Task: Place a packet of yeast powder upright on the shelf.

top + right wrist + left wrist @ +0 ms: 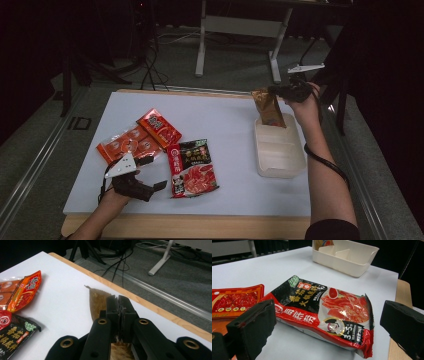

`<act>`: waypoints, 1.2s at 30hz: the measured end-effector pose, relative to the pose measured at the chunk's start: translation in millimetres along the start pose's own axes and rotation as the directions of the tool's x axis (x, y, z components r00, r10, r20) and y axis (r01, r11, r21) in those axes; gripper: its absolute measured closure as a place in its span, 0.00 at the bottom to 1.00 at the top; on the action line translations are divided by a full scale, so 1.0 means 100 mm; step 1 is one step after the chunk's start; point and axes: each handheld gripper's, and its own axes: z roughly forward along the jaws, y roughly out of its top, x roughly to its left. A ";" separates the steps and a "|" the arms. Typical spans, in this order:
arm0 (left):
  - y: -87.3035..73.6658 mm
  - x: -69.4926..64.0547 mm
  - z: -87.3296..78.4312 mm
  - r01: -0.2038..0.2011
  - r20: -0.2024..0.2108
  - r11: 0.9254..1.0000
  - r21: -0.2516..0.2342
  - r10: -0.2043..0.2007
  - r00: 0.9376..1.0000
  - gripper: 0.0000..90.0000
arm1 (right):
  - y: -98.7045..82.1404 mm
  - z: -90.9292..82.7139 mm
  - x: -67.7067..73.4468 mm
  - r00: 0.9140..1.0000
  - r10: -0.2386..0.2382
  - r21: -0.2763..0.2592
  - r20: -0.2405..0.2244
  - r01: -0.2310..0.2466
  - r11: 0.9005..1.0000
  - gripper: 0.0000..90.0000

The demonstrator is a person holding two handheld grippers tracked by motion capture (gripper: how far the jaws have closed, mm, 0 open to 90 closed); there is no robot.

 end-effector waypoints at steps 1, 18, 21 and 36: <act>0.00 0.00 0.00 0.000 0.000 1.000 0.000 0.000 1.000 0.01 | -0.01 0.01 0.00 1.000 0.002 0.001 -0.001 -0.002 1.000 0.98; 0.00 0.00 0.00 -0.002 0.002 1.000 0.001 0.002 1.000 0.01 | -0.20 0.07 -0.12 0.997 0.061 0.012 0.057 -0.062 0.998 0.98; 0.00 0.00 0.00 -0.003 0.002 1.000 0.003 0.003 1.000 0.01 | -0.25 0.03 -0.21 0.988 0.109 -0.004 0.110 -0.109 0.994 0.97; 0.00 -0.01 0.02 -0.001 0.004 1.000 0.006 0.001 1.000 0.01 | -0.32 -0.10 -0.30 0.958 0.148 -0.016 0.247 -0.149 0.989 0.81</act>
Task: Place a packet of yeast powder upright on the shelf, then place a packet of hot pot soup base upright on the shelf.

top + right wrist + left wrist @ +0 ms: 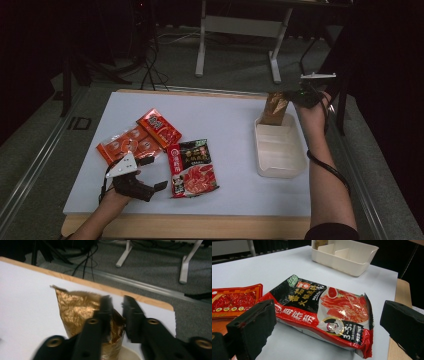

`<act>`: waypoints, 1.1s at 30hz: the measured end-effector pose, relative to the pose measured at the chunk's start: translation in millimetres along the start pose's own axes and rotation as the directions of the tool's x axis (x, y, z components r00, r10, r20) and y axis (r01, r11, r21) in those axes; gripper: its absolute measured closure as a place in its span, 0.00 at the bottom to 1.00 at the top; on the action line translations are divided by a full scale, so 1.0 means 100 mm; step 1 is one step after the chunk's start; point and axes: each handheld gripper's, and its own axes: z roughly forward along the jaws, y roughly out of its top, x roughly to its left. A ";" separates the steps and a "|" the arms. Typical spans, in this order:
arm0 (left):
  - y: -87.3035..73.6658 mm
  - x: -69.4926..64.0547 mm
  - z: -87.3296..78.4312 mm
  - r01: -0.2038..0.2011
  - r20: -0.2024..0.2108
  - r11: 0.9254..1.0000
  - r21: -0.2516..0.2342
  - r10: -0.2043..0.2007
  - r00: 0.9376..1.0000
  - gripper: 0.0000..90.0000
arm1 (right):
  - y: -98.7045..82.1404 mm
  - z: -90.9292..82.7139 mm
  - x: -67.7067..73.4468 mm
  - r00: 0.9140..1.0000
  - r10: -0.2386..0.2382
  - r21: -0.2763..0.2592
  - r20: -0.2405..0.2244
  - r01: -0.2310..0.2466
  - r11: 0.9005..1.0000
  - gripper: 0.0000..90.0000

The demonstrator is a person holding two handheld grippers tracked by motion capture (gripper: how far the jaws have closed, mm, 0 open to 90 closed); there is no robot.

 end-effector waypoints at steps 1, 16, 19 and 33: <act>0.00 0.00 0.00 0.001 0.000 1.000 -0.001 -0.001 1.000 0.01 | 0.01 -0.03 0.01 1.000 0.004 -0.020 0.002 -0.004 1.000 0.77; 0.00 0.03 0.01 0.011 -0.028 1.000 0.019 -0.011 1.000 0.01 | -0.06 -0.36 0.24 0.999 0.022 -0.120 -0.040 -0.026 0.992 0.27; 0.01 0.03 0.00 0.045 -0.033 0.998 0.039 -0.044 0.999 0.03 | -0.13 -0.41 0.33 0.997 0.007 -0.124 -0.071 -0.015 0.992 0.15; 0.13 -0.08 0.05 0.052 0.018 0.990 0.129 -0.054 0.998 0.03 | -0.49 -0.82 0.82 0.976 -0.134 -0.244 -0.170 0.090 0.966 0.17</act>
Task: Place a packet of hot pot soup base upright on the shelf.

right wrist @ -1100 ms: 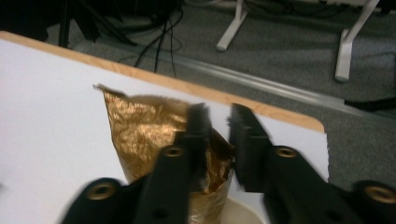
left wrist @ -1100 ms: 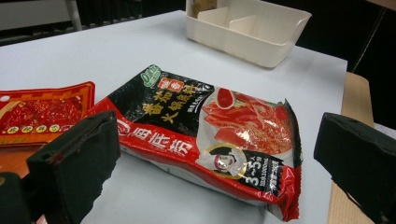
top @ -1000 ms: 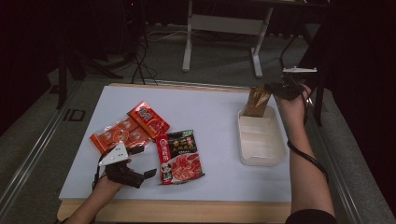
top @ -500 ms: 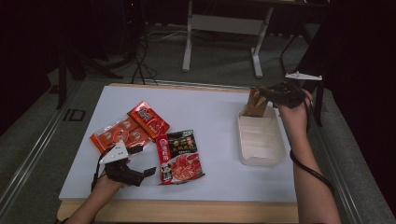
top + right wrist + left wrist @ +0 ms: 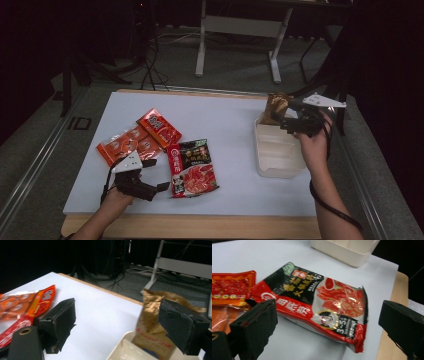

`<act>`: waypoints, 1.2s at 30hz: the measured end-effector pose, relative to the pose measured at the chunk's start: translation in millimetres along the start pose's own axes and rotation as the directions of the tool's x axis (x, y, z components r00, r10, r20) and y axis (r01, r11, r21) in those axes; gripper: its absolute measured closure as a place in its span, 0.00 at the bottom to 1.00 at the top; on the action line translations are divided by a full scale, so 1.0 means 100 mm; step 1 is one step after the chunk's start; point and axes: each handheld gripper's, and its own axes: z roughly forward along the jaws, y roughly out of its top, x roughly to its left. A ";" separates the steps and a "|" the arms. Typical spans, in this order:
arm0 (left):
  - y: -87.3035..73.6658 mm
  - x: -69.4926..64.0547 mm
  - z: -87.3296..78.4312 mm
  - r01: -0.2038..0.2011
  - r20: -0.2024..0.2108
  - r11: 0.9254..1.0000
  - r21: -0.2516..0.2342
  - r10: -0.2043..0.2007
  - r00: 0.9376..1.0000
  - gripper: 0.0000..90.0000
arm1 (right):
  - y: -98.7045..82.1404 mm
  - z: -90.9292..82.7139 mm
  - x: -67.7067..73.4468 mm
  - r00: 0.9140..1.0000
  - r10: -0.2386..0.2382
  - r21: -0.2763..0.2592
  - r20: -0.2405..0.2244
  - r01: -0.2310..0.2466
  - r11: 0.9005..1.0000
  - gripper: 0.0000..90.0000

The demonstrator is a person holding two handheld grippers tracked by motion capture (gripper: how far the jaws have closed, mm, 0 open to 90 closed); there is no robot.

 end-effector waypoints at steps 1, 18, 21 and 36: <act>0.01 -0.01 0.01 -0.007 0.001 1.000 0.009 0.007 1.000 0.03 | -0.03 -0.02 0.04 1.000 -0.013 0.003 -0.007 0.013 1.000 0.17; 0.15 0.07 0.10 0.032 -0.012 0.996 0.084 -0.031 0.999 0.03 | -0.43 -0.32 0.60 0.996 -0.060 -0.081 -0.072 0.054 0.995 0.14; 0.17 0.12 0.12 0.041 -0.062 0.994 0.098 -0.036 0.997 0.06 | -0.48 -0.36 0.68 0.994 -0.083 -0.074 -0.074 0.078 0.994 0.14; 0.20 0.35 0.27 0.093 -0.216 0.984 0.153 -0.058 0.975 0.66 | -0.59 -0.47 0.73 0.991 -0.064 -0.088 -0.122 0.053 0.995 0.15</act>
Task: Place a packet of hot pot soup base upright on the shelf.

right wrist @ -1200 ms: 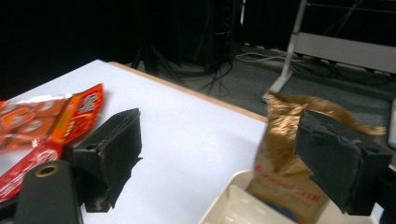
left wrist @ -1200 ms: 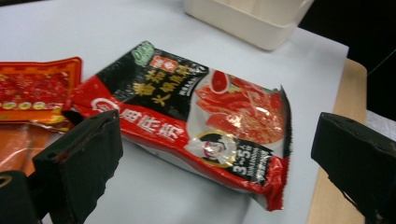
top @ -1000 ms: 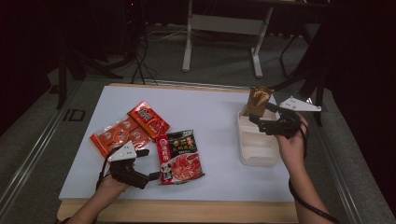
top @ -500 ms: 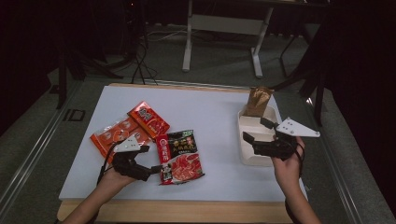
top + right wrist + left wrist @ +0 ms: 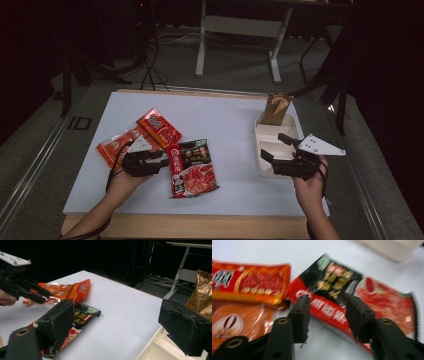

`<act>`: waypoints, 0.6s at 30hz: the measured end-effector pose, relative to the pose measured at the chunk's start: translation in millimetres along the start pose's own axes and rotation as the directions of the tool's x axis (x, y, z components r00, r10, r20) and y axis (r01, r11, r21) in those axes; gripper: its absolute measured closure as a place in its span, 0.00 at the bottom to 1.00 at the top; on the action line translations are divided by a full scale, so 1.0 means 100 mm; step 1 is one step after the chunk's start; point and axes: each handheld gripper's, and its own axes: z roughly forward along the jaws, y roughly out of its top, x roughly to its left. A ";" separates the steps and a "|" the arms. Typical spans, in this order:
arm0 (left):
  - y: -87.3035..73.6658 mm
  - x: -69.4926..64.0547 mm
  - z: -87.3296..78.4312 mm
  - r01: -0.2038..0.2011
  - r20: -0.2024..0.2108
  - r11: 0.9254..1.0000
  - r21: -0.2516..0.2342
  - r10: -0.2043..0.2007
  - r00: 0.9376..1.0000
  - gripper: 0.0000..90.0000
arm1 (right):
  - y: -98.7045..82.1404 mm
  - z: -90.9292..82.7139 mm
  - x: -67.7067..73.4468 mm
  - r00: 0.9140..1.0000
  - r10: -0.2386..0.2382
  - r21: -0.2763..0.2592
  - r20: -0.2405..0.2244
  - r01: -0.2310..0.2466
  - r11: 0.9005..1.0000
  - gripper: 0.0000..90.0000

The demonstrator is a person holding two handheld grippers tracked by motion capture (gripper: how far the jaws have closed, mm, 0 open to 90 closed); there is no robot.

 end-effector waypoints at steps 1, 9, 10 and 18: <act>-0.01 0.01 0.02 0.003 -0.011 1.000 0.014 -0.003 1.000 0.68 | 0.00 0.00 0.00 1.000 -0.002 0.002 -0.005 0.002 1.000 0.15; -0.12 0.03 0.17 -0.007 -0.035 0.987 0.162 0.013 0.999 0.97 | -0.01 -0.01 0.01 1.000 0.004 -0.015 -0.023 -0.005 1.000 0.15; -0.12 0.01 0.19 -0.011 -0.019 0.985 0.173 0.015 1.000 0.98 | -0.01 -0.01 0.01 1.000 0.004 -0.017 -0.025 -0.005 1.000 0.15; -0.12 -0.08 0.37 -0.043 0.018 0.972 0.229 0.040 0.999 1.00 | -0.04 -0.03 0.01 0.999 -0.010 -0.022 -0.043 0.009 1.000 0.18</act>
